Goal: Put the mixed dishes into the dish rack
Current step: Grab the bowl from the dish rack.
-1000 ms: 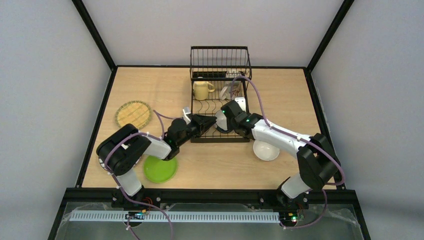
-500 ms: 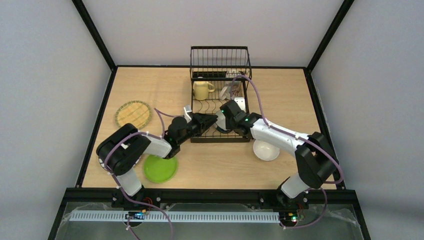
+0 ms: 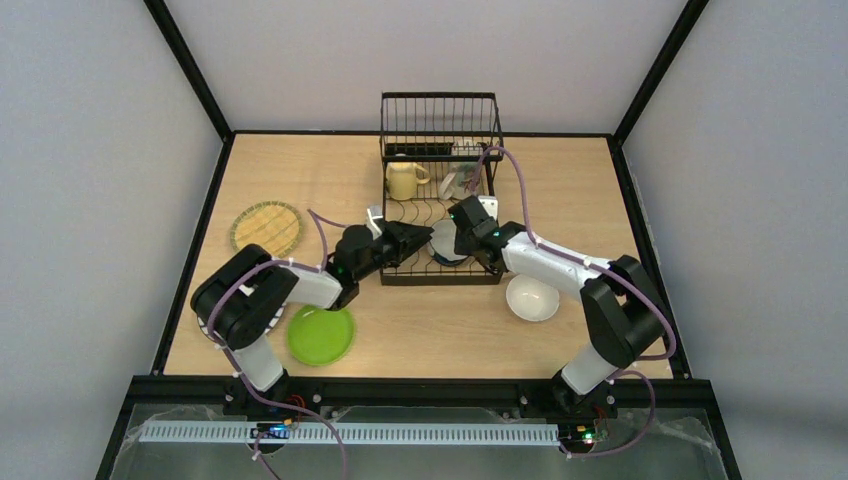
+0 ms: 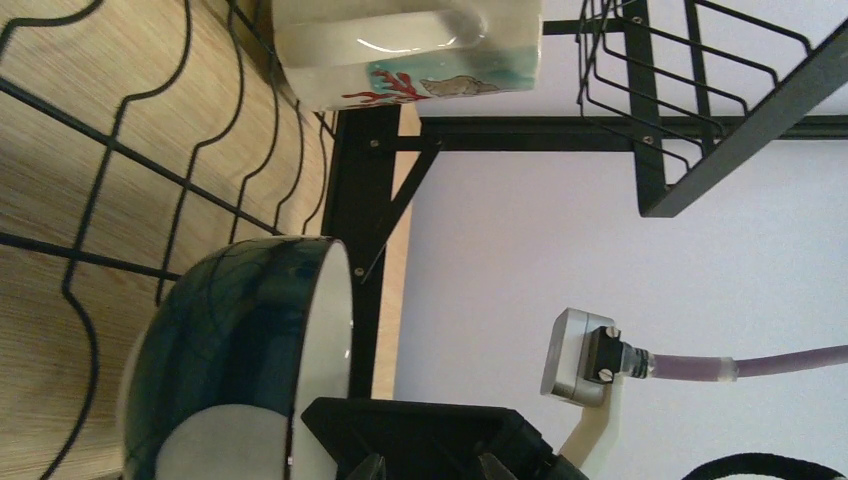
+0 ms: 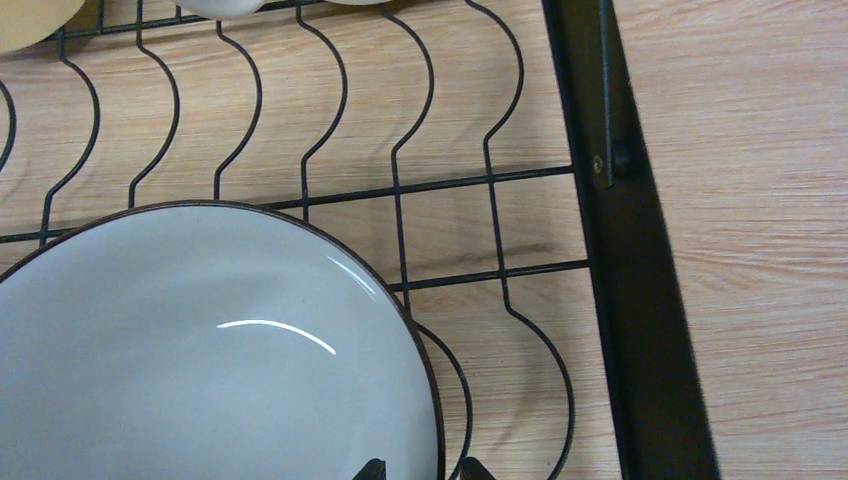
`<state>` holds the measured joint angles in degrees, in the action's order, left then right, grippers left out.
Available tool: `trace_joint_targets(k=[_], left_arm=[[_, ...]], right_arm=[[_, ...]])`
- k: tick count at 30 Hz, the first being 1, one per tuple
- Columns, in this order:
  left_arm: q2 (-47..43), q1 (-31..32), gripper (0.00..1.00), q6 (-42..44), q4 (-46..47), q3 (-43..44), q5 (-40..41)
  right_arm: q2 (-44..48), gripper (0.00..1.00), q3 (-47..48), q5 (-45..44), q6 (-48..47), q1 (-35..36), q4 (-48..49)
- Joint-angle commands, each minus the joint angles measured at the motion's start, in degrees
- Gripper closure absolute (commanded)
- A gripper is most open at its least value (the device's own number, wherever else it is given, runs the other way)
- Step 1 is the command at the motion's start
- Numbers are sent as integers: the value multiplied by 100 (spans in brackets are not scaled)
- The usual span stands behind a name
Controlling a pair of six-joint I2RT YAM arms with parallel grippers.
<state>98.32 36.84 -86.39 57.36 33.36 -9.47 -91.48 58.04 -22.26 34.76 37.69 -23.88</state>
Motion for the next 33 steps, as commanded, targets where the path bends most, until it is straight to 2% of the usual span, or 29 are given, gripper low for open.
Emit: trace_joint_targets(k=[1,6,9,15,21,26,33], left_arm=[[-199,-104,49,308,-390,115,-154],[-334,-154,48,384,-616,115,-203],[-386,-155,45,378,-677,111,-254],[-507,-165,31,376,-894,117,-363],[-609,-189,15,474,-1534,421,-728],[-752,-195,9,665,-2375,923,-944],[-737,-204,6,768,-3556,1713,-1196]], right_arm=[[-116,65,-145,352,362,-16,261],[-125,94,-217,460,477,-16,273],[-134,100,-237,523,541,-16,241],[38,100,-320,406,505,-17,275],[373,100,-304,-89,-193,-17,620],[728,100,-257,-615,-1153,-16,1112],[1188,100,-255,-1028,-2586,-16,2022]])
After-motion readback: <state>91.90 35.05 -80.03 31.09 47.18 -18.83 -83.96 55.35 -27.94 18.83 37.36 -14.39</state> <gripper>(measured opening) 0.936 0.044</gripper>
